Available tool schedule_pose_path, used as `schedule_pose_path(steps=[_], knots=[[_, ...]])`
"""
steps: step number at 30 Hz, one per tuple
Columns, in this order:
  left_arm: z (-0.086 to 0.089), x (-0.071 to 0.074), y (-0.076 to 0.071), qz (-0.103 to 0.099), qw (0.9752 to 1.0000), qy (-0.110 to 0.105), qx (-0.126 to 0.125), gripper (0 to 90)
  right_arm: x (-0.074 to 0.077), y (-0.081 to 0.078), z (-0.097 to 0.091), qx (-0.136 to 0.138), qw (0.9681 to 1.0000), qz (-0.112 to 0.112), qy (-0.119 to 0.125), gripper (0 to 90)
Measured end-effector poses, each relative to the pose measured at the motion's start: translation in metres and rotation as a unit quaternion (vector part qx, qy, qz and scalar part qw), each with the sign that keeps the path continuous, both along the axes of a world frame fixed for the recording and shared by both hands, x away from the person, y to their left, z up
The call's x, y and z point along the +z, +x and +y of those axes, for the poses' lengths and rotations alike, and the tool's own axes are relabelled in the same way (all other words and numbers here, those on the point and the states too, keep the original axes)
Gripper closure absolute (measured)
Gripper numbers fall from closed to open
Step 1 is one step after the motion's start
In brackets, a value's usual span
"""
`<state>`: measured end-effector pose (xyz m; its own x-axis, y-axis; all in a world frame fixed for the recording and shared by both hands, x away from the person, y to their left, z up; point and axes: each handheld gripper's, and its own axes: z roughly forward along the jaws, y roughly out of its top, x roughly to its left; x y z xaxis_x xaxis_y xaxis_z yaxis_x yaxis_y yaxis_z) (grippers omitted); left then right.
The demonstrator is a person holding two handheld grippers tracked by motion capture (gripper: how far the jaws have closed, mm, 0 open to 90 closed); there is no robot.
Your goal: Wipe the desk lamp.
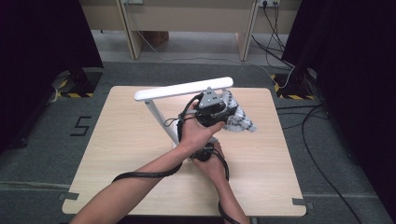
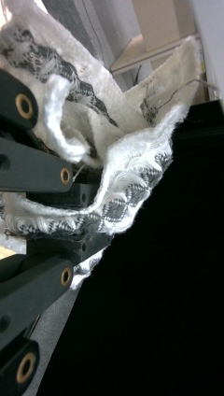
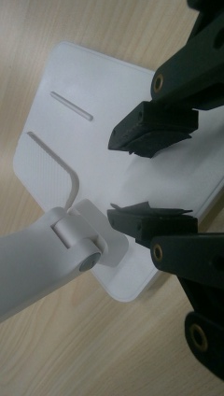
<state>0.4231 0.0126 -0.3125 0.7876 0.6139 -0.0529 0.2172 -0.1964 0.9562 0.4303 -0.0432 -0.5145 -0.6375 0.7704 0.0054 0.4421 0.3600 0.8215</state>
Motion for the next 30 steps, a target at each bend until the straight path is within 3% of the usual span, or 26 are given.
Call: schedule_pose_path(steps=[11,30], knots=[[-0.002,0.025,0.0,-0.028,0.9996,-0.005,0.003,79.5,0.0,0.0,0.0,0.0,1.0,0.0,0.0,60.8],[0.005,0.033,-0.005,-0.044,0.9989,-0.013,0.012,79.6,0.0,0.0,0.0,0.0,1.0,0.002,0.001,60.9]])
